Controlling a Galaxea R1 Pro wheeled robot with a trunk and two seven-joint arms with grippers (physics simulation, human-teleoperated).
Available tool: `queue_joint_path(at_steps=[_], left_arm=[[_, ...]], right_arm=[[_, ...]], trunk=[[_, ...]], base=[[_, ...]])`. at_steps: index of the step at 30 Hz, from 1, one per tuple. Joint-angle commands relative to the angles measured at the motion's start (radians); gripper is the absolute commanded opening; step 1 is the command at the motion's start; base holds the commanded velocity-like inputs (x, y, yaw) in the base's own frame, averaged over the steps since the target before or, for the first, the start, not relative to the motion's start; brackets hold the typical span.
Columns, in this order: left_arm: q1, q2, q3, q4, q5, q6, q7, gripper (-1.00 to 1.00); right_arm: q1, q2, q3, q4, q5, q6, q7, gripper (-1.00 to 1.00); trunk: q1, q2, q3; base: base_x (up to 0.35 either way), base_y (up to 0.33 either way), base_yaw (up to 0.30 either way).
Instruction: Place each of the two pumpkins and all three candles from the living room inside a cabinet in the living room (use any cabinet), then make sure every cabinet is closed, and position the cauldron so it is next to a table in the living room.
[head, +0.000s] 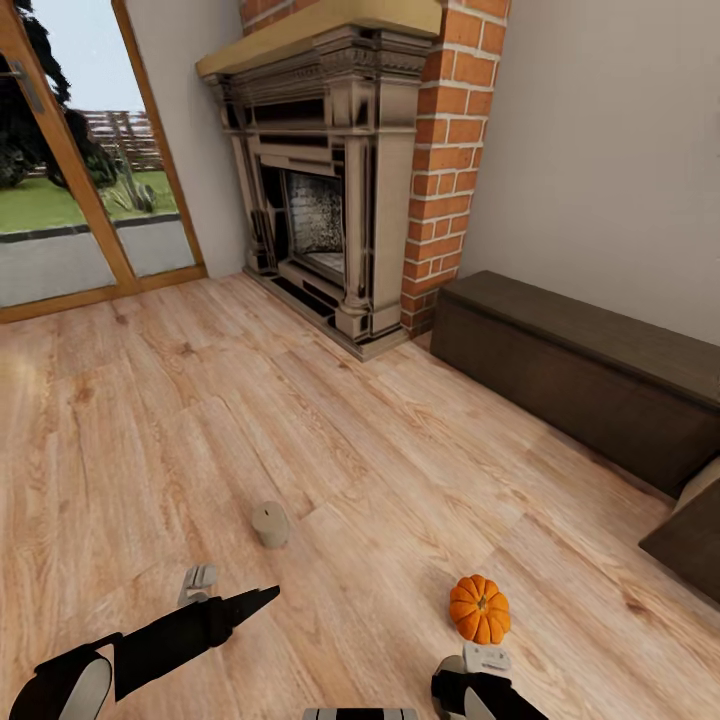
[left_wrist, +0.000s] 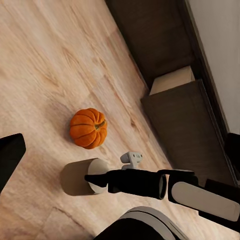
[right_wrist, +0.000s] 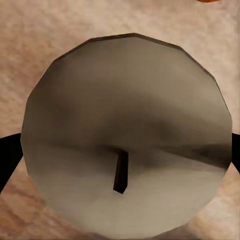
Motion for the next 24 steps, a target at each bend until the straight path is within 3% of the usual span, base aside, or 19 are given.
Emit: queue_joint_path(at_steps=[1,10,24], left_arm=[[-0.001,0.0,0.001,0.0,0.002,0.005,-0.002,1.0],[0.0,0.0,0.001,0.001,0.002,0.005,-0.002,1.0],[-0.001,0.0,0.001,0.001,0.003,0.005,-0.002,1.0]], right_arm=[[0.0,-0.001,0.009,-0.002,-0.008,0.005,-0.009,-1.0],[0.0,-0.016,0.009,-0.002,-0.011,0.005,-0.007,-1.0],[0.0,-0.018,0.009,-0.002,-0.012,0.005,-0.002,-1.0]], trunk=[[0.0,0.0,-0.001],[0.0,0.0,0.006],[0.0,0.0,0.01]], base=[[0.0,0.0,0.0],[0.0,0.0,-0.046],[0.0,0.0,-0.019]])
